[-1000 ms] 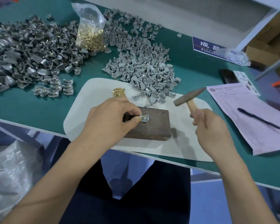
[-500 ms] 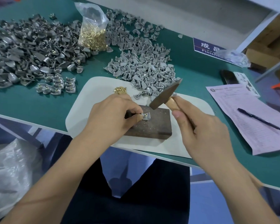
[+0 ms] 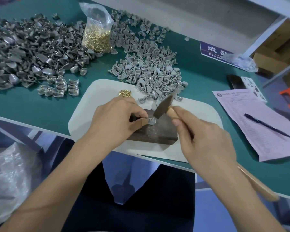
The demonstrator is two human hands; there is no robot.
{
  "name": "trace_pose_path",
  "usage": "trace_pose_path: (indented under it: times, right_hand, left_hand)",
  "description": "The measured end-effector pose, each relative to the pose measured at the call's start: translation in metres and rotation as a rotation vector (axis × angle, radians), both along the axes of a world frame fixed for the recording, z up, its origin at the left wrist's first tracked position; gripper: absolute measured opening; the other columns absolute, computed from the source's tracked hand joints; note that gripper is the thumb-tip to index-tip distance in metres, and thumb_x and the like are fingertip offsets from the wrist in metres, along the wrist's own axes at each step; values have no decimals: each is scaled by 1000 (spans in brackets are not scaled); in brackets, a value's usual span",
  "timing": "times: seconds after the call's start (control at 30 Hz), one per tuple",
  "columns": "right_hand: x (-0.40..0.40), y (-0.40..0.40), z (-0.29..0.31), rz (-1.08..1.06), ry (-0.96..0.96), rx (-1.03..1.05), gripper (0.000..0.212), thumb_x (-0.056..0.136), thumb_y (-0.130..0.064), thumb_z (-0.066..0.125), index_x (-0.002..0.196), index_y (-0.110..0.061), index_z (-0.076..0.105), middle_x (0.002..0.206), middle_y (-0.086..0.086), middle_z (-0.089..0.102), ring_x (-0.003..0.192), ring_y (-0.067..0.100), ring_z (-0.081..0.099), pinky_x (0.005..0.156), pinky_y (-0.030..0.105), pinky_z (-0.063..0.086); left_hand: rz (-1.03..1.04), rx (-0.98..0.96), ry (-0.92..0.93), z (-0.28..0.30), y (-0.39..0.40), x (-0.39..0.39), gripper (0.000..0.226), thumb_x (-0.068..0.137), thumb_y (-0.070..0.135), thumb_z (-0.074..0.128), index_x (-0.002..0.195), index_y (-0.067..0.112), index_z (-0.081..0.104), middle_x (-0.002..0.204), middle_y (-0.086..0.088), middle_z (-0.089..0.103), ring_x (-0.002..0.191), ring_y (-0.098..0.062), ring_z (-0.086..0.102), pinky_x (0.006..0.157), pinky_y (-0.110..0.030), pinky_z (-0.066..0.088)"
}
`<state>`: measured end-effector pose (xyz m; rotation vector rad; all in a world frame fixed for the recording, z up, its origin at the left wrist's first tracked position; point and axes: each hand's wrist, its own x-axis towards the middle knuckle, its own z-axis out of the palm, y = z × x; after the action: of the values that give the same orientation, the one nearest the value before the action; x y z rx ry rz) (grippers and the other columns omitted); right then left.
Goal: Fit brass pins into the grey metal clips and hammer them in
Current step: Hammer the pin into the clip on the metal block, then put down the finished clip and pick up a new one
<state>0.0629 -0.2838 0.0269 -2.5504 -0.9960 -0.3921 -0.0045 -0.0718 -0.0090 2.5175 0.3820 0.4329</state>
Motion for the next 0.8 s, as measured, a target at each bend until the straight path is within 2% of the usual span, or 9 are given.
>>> trace_pose_path:
  times: [0.1,0.2,0.3,0.37,0.5,0.6,0.7,0.77,0.8]
  right_hand:
    - [-5,1,-3,-3,55,116,33,103,-45,43,133,-41,55,87,-7,75,80,23,59,56,32,43]
    - [-7,0,-7,9,109,-21,33,100,-51,41,132,-48,49,81,-7,72,73,32,64,56,31,39]
    - [-3,-2,-4,-39,44,64,32,101,-51,42,130,-46,54,83,-11,74,78,21,58,58,28,35]
    - [-6,0,-6,-25,92,133,32,103,-46,43,132,-41,56,91,-9,76,86,22,58,58,30,42]
    - [-3,-2,0,-8,92,-82,36,99,-58,29,129,-50,45,79,-8,72,75,32,65,57,34,43]
    - [-4,1,4,-64,83,111,34,101,-54,37,133,-48,46,92,-9,76,81,23,62,60,31,43]
    - [-9,3,-2,-22,113,-25,37,99,-55,38,136,-51,39,92,-8,76,83,29,67,62,35,49]
    - [-2,-2,0,-40,100,-67,36,97,-59,37,133,-58,38,98,-19,74,85,19,65,61,30,46]
    - [2,-4,0,-68,119,-39,34,97,-60,38,131,-62,39,105,-33,67,94,13,60,61,27,43]
  left_hand:
    - [6,-23,-23,-1,-1,-1,4,85,48,72,84,44,71,83,20,60,80,-1,45,60,-22,38]
    - [10,-20,-12,1,-1,-1,6,84,49,73,85,44,72,83,20,61,82,-1,44,61,-20,38]
    - [5,-22,-11,1,0,-1,5,84,48,73,84,44,72,83,20,61,83,-1,45,61,-21,40]
    - [7,-27,-12,1,0,-1,4,84,48,73,84,44,71,85,19,62,81,-2,47,62,-22,40]
    - [6,-26,5,2,-2,0,5,84,48,73,83,44,71,83,19,60,77,4,50,60,-23,39]
    - [3,-30,-1,2,-2,-1,5,85,47,72,81,45,70,83,19,60,78,6,50,58,-23,37]
    - [9,-30,4,3,-2,-1,3,84,47,74,84,45,72,82,18,60,76,-1,50,61,-26,40]
    - [6,-15,14,4,-2,0,3,84,47,73,85,44,72,82,18,60,75,0,50,60,-25,40]
    - [7,-14,14,4,-2,0,4,85,48,73,84,44,71,82,18,60,76,3,50,59,-25,39]
